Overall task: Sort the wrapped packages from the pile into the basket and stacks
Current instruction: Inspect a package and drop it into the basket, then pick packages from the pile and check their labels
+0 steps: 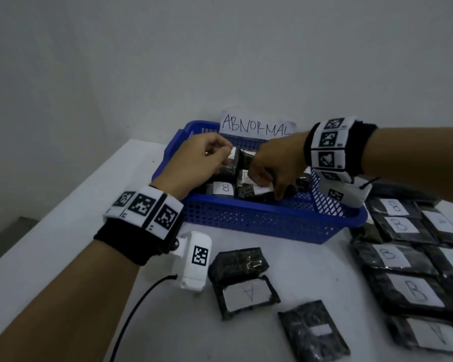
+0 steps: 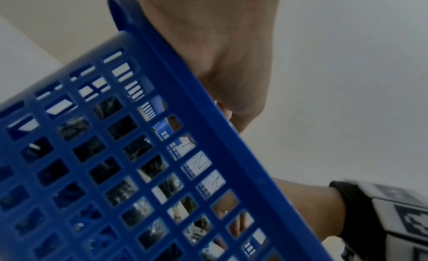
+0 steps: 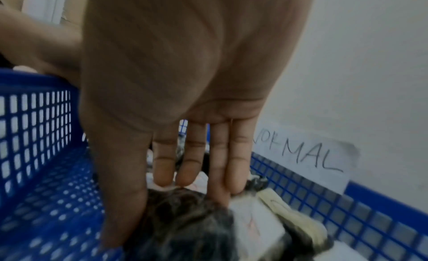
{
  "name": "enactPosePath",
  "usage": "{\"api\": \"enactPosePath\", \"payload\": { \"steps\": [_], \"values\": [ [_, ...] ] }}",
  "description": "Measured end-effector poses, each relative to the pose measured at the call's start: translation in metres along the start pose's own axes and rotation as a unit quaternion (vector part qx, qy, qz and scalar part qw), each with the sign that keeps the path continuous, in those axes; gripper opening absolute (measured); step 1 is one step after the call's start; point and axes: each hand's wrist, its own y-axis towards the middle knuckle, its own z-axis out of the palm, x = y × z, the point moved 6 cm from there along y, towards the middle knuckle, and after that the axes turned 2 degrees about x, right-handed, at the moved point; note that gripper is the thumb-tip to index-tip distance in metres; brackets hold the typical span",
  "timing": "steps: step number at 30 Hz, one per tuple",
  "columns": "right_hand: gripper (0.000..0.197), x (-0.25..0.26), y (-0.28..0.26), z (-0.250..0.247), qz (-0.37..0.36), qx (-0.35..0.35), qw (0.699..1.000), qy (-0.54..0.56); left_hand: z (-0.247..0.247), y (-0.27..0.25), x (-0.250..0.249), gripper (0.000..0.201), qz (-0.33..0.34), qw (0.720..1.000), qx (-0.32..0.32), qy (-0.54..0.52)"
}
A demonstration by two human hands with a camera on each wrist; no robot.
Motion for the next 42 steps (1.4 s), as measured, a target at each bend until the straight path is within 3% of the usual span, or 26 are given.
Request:
{"api": "enactPosePath", "payload": {
  "steps": [9, 15, 17, 21, 25, 29, 33, 36, 39, 42],
  "values": [
    [0.029, 0.004, 0.008, -0.002, 0.012, -0.004, 1.000, 0.026, 0.002, -0.001, -0.008, 0.015, 0.005, 1.000, 0.004, 0.007],
    [0.026, 0.015, -0.056, -0.075, 0.033, -0.198, 0.978, 0.049, -0.016, -0.012, -0.020, 0.012, 0.016, 0.999, -0.049, -0.004],
    [0.027, 0.037, -0.080, -0.079, 0.016, -0.232, 0.970, 0.067, -0.021, -0.021, -0.026, 0.013, 0.022, 0.998, -0.056, -0.004],
    [0.028, 0.093, -0.098, -0.039, 0.008, -0.181, 0.982, 0.048, -0.026, -0.045, -0.036, 0.011, 0.024, 0.998, -0.064, -0.002],
    [0.048, 0.122, -0.080, 0.023, 0.045, -0.094, 0.994, 0.020, -0.026, -0.069, -0.035, 0.011, 0.012, 0.998, -0.068, -0.002],
    [0.033, 0.128, -0.078, 0.035, 0.046, -0.155, 0.984, 0.078, -0.023, -0.090, -0.035, 0.016, -0.017, 0.999, -0.037, 0.030],
    [0.031, 0.117, -0.110, 0.017, 0.074, -0.280, 0.947, 0.137, -0.019, -0.105, -0.035, 0.032, -0.091, 0.992, 0.033, 0.086],
    [0.025, 0.102, -0.141, 0.005, 0.128, -0.413, 0.887, 0.162, -0.008, -0.112, -0.038, 0.042, -0.146, 0.985, 0.078, 0.039],
    [0.020, 0.091, -0.161, 0.005, 0.168, -0.501, 0.828, 0.188, 0.000, -0.108, -0.051, 0.032, -0.124, 0.987, 0.065, -0.084],
    [0.042, 0.079, -0.169, 0.017, 0.152, -0.550, 0.767, 0.293, 0.004, -0.099, -0.068, 0.010, -0.066, 0.981, 0.032, -0.179]
  ]
}}
